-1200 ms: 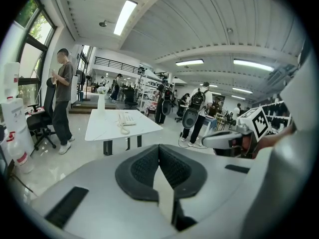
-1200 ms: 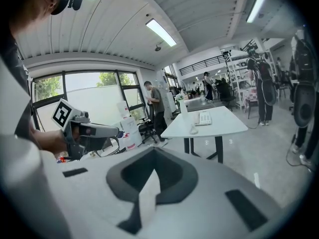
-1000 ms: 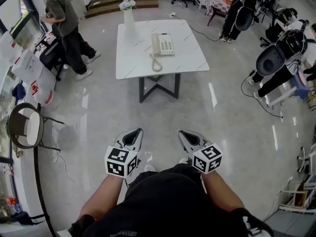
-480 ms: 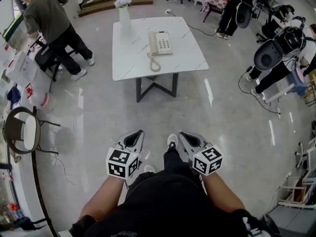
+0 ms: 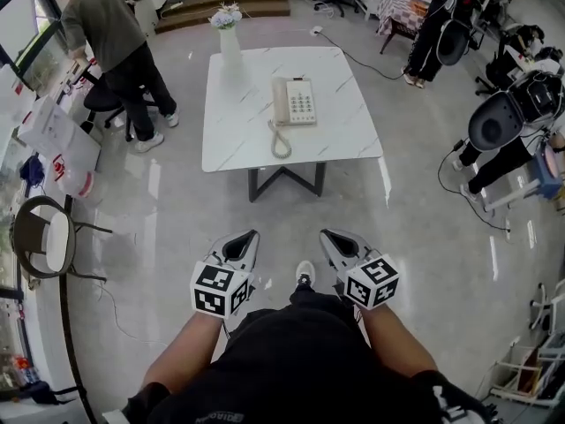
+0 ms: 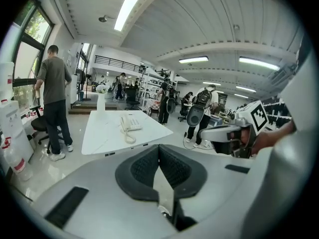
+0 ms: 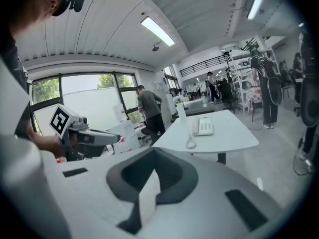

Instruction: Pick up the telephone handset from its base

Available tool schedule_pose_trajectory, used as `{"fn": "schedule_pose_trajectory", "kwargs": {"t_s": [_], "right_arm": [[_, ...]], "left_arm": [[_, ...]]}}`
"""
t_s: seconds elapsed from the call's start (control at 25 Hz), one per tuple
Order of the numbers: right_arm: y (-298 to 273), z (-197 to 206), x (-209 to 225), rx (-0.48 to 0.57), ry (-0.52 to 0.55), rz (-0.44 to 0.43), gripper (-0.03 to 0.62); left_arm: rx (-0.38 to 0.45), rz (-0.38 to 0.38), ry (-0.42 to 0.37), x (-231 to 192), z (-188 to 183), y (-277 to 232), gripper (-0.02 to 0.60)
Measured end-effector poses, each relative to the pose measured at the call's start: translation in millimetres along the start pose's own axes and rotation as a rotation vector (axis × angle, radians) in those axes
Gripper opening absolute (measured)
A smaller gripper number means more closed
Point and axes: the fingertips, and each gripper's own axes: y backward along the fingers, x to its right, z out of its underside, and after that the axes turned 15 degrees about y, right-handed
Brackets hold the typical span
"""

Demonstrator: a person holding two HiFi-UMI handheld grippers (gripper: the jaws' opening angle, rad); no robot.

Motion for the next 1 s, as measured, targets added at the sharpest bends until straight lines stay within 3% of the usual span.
{"fn": "schedule_pose_trajectory", "kwargs": {"t_s": [0.28,0.6,1.0], "right_arm": [[-27.2,-22.6,76.0,0.016,0.017,-0.045,0.002],[-48.1,-22.3,134.4,-0.004,0.023,-0.112,0.002],[-56.7,-12.7,164.3,-0.014,0.006,-0.17,0.002]], "left_arm": [[0.045,-0.027,0.003,9.2,-55.7,-65.7,0.002],[0.041,-0.081,0.03,12.7,-73.7,-120.6,0.002],[0.034,-0.135,0.056,16.3,-78.5,-148.2,0.002]]}}
